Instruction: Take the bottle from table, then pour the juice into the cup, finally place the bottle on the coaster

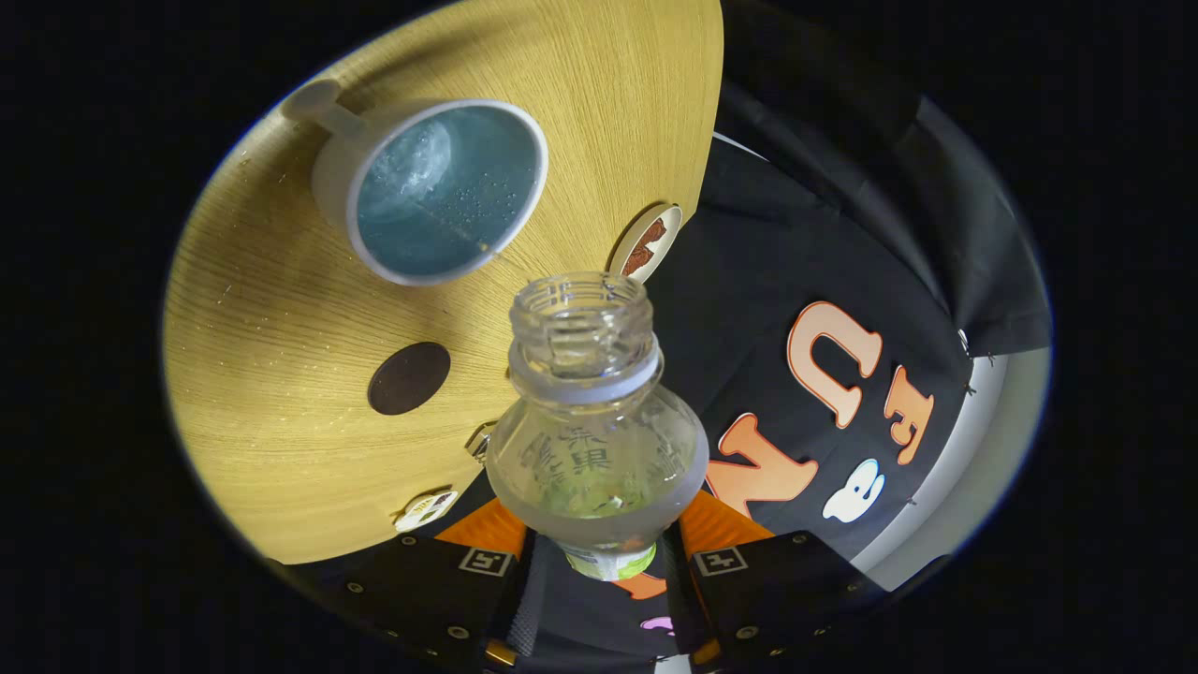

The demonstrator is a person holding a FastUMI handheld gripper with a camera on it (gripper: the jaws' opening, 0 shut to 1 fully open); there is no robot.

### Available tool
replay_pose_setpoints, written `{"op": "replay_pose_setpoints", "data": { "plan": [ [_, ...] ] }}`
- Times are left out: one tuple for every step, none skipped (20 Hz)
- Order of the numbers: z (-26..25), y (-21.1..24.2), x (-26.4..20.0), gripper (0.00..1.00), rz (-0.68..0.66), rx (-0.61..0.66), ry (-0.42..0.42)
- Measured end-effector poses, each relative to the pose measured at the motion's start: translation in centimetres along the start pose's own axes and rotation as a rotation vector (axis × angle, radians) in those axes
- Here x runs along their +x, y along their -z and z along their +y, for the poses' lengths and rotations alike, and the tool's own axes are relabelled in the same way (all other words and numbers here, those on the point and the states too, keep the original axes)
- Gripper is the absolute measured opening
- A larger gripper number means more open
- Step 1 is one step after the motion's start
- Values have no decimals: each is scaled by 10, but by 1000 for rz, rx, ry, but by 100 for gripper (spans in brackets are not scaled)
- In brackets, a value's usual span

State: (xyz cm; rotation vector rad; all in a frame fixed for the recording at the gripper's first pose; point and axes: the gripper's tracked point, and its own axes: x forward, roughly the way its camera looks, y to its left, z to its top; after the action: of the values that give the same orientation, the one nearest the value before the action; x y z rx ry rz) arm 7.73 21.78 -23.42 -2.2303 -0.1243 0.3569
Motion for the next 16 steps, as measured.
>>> {"op": "replay_pose_setpoints", "data": {
  "plan": [
    [3, 1, 1, 56, 2, 18, -5],
    [5, 1, 1, 56, 4, 35, -10],
    [7, 2, 0, 56, 7, 55, -13],
    [9, 3, -1, 56, 12, 78, -20],
    [11, 4, -1, 56, 17, 109, -27],
    [13, 4, -2, 56, 20, 141, -29],
    [11, 4, -2, 56, 21, 167, -27],
    [11, 4, -4, 56, 20, 195, -31],
    [13, 5, -5, 56, 23, 236, -42],
    [16, 5, -6, 56, 27, 286, -59],
    [20, 5, -6, 56, 32, 341, -80],
    [22, 4, -8, 56, 32, 399, -98],
    [22, 2, -9, 56, 30, 449, -109],
    [19, 2, -10, 56, 33, 490, -112],
    [18, 3, -11, 56, 35, 532, -114],
    [18, 3, -12, 56, 36, 583, -127]
  ]
}}
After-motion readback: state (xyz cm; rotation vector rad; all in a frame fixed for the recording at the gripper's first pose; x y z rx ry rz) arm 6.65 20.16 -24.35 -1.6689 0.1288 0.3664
